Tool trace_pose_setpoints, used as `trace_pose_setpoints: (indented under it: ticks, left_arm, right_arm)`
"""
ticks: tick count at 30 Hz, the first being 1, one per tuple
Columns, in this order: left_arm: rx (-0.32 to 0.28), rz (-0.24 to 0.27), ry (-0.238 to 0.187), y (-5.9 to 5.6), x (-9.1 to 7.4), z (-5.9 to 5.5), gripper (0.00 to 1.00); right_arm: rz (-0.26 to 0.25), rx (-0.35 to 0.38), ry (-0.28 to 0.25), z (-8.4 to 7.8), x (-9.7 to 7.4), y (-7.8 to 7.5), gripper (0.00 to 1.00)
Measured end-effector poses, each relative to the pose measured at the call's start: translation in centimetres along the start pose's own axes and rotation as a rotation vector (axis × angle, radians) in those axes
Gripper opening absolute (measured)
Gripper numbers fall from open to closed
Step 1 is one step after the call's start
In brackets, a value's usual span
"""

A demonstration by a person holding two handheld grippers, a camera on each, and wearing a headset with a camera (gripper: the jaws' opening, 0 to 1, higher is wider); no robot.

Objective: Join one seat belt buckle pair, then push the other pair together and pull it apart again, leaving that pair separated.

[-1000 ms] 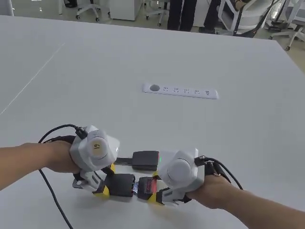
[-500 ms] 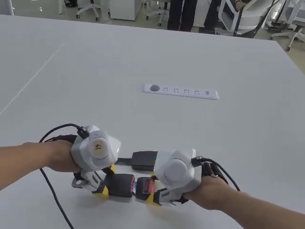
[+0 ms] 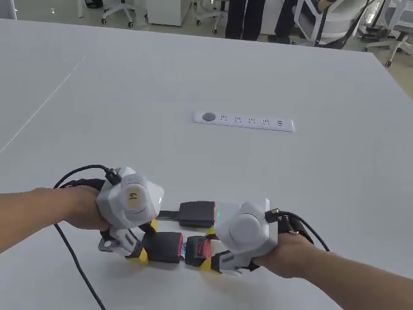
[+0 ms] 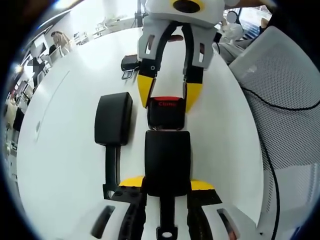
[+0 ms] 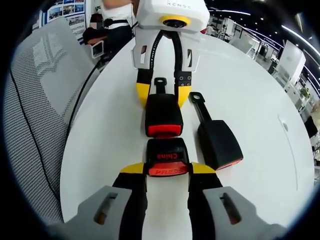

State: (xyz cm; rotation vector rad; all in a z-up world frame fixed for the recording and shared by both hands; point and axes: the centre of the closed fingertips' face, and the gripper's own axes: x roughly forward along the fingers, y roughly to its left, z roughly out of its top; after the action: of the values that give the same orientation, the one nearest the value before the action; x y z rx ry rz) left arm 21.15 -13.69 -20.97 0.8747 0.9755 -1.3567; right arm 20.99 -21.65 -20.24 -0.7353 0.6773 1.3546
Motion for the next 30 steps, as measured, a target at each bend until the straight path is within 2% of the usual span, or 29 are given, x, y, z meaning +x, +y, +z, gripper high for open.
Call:
trace_pose_setpoints:
  ticks: [4,6,10,13,15,19,22,30]
  left_arm:
    - [-0.015,0.006,-0.005,-0.07,-0.04,0.05,0.31]
    - [-0.006,0.004,0.008,0.01,0.02,0.09,0.31]
    - [0.01,0.0,0.009,-0.04,-0.07,0.0,0.31]
    - [-0.001,0.002,-0.021,0.02,-0.13,-0.14,0.31]
    - [-0.007,0.005,-0.022,0.01,-0.09,-0.04,0.31]
    - [-0.005,0.003,0.01,0.13,-0.07,0.15,0.31]
    - [-0.022,-0.004,-0.021,0.23,-0.16,-0.08,0.31]
    - [0.013,-0.008,-0.002,0.13,-0.08,-0.18,0.32]
  right_arm:
    - [-0.006,0.016,0.04,0.14,0.23,-0.06,0.28]
    - [-0.004,0.019,0.042,0.03,0.32,-0.25,0.28]
    - [-0.001,-0.008,0.022,-0.15,0.22,-0.26,0.28]
    - [-0.001,-0.012,-0.005,-0.19,0.06,-0.35,0.28]
    - [-0.002,-0.004,-0.001,-0.08,0.2,-0.48,0.28]
    - [-0.002,0.003,0.036,-0.05,0.33,-0.6,0.29]
    - [0.013,0.01,0.01,-0.38,0.23,-0.67,0.29]
    - [0.011,0.01,0.009,-0.37,0.42,-0.64,0.3]
